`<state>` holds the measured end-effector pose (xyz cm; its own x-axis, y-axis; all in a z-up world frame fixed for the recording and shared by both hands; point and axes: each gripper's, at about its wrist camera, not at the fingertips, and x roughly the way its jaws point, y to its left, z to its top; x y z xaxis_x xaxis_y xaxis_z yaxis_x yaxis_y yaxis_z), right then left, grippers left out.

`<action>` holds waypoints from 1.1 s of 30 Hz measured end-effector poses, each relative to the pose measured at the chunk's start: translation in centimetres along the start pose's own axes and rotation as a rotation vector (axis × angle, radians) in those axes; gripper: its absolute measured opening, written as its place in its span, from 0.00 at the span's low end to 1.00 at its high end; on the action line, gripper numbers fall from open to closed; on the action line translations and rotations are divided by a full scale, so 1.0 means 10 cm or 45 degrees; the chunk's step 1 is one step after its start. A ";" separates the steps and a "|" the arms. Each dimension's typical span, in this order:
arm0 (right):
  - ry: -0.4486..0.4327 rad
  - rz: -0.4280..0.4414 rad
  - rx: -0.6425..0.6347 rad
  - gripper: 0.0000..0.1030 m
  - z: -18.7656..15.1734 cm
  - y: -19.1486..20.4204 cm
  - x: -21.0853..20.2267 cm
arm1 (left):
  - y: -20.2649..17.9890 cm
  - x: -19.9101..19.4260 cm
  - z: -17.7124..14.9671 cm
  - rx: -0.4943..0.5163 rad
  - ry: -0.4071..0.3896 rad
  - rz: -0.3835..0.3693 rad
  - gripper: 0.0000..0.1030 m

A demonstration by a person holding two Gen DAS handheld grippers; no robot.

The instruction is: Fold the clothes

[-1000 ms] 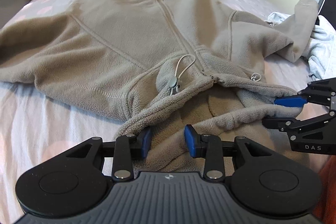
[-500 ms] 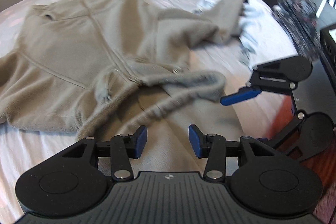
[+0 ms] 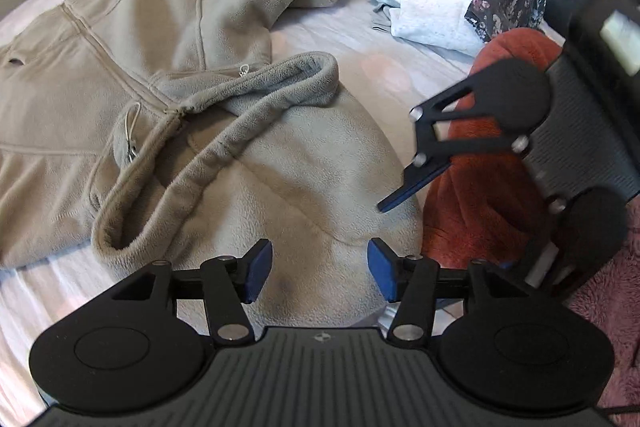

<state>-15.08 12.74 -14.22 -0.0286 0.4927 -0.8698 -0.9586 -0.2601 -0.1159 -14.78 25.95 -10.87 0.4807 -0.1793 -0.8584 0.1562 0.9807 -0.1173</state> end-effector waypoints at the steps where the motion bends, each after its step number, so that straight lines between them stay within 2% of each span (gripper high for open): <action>1: 0.016 -0.005 -0.006 0.49 0.00 0.02 0.04 | 0.01 -0.01 -0.01 -0.003 -0.002 -0.004 0.50; 2: 0.031 -0.010 -0.012 0.36 0.00 0.03 0.09 | 0.00 -0.02 -0.02 0.005 -0.002 -0.008 0.51; 4: 0.043 -0.012 -0.009 0.32 0.00 0.04 0.13 | -0.01 -0.06 -0.03 0.025 -0.001 -0.016 0.53; 5: 0.027 -0.008 0.009 0.26 0.00 0.02 0.09 | -0.02 -0.07 -0.03 0.035 -0.001 -0.020 0.55; 7: -0.010 -0.002 0.047 0.22 0.00 -0.05 0.01 | -0.05 -0.08 -0.03 0.067 -0.001 -0.030 0.56; 13: -0.130 -0.009 0.118 0.20 0.11 -0.29 -0.34 | -0.18 -0.04 -0.03 0.203 0.010 0.019 0.58; 16: -0.173 -0.010 0.129 0.20 0.19 -0.40 -0.49 | -0.28 -0.04 -0.04 0.315 -0.025 0.129 0.58; 21: -0.225 0.008 0.166 0.20 0.28 -0.56 -0.67 | -0.37 0.04 -0.06 0.471 -0.018 0.304 0.58; 22: -0.232 0.009 0.172 0.20 0.29 -0.58 -0.69 | -0.37 0.05 -0.06 0.483 -0.015 0.334 0.54; 23: -0.240 0.009 0.178 0.20 0.30 -0.60 -0.72 | -0.33 0.04 -0.04 0.457 -0.019 0.334 0.41; 25: -0.246 0.011 0.181 0.21 0.31 -0.62 -0.73 | -0.24 0.00 0.00 0.394 -0.030 0.323 0.23; 27: -0.262 -0.001 0.172 0.32 0.27 -0.59 -0.77 | -0.13 -0.08 0.05 0.310 -0.068 0.282 0.19; 29: -0.287 -0.010 0.156 0.72 0.22 -0.58 -0.81 | -0.04 -0.16 0.10 0.243 -0.100 0.247 0.15; 30: -0.295 -0.014 0.148 0.80 0.19 -0.57 -0.83 | 0.00 -0.19 0.12 0.221 -0.110 0.236 0.14; 31: -0.290 -0.019 0.143 0.83 0.16 -0.58 -0.84 | 0.04 -0.22 0.15 0.200 -0.120 0.225 0.13; 33: -0.263 -0.041 0.137 0.83 0.09 -0.59 -0.84 | 0.08 -0.28 0.20 0.165 -0.139 0.202 0.12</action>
<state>-9.42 10.90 -5.84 -0.0441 0.6620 -0.7482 -0.9844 -0.1565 -0.0805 -14.27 27.06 -7.56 0.5971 -0.0381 -0.8013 0.1773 0.9804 0.0856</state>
